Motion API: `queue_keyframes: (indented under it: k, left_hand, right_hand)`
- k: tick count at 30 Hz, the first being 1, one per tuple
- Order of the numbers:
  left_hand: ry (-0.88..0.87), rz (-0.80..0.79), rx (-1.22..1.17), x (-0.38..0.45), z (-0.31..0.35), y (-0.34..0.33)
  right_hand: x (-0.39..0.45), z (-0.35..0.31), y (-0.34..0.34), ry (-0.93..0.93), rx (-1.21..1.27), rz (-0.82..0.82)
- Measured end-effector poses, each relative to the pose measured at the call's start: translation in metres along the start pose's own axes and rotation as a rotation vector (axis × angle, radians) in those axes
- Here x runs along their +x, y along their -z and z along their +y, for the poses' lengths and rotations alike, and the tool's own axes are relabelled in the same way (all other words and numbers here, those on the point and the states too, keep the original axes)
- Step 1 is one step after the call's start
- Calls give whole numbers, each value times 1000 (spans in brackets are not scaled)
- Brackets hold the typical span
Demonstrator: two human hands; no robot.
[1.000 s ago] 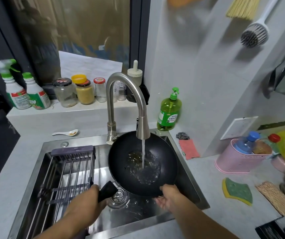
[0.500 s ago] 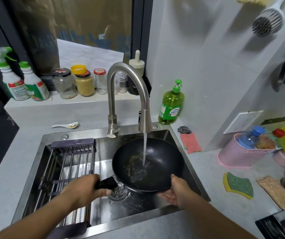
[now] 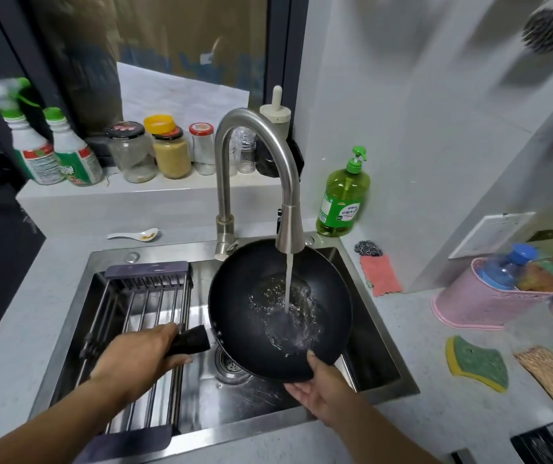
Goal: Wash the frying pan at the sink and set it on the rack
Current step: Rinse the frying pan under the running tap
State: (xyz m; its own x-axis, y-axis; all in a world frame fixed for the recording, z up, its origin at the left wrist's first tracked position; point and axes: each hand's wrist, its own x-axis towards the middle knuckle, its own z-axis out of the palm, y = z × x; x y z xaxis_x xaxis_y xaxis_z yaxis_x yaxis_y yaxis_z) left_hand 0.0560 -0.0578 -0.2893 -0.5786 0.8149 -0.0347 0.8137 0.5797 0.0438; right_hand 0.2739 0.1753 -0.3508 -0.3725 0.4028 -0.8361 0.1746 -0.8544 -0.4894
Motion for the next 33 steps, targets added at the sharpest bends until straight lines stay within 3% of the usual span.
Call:
queue_keyframes:
  k: [5, 10, 13, 17, 20, 24, 33]
  left_hand:
    - [-13, 62, -33, 4, 11, -40]
    - [15, -31, -173, 2, 37, -43]
    - [7, -98, -231, 2, 43, -34]
    - [-23, -159, -140, 5, 46, -17]
    - [-27, -173, -31, 5, 42, 2]
    - [-42, -59, 45, -1, 27, 20]
    - [-37, 135, -32, -10, -1, -16]
  right_hand:
    - [-1, -10, 12, 125, -1, 113]
    - [-12, -30, 26, 233, -133, 239]
    - [-18, -42, 33, 226, -203, 252]
    - [-20, -43, 38, 154, -301, 250]
    - [-19, -33, 35, 67, -287, 207]
    - [-10, -17, 18, -32, -79, 78]
    - [-3, -11, 4, 9, 1, -55]
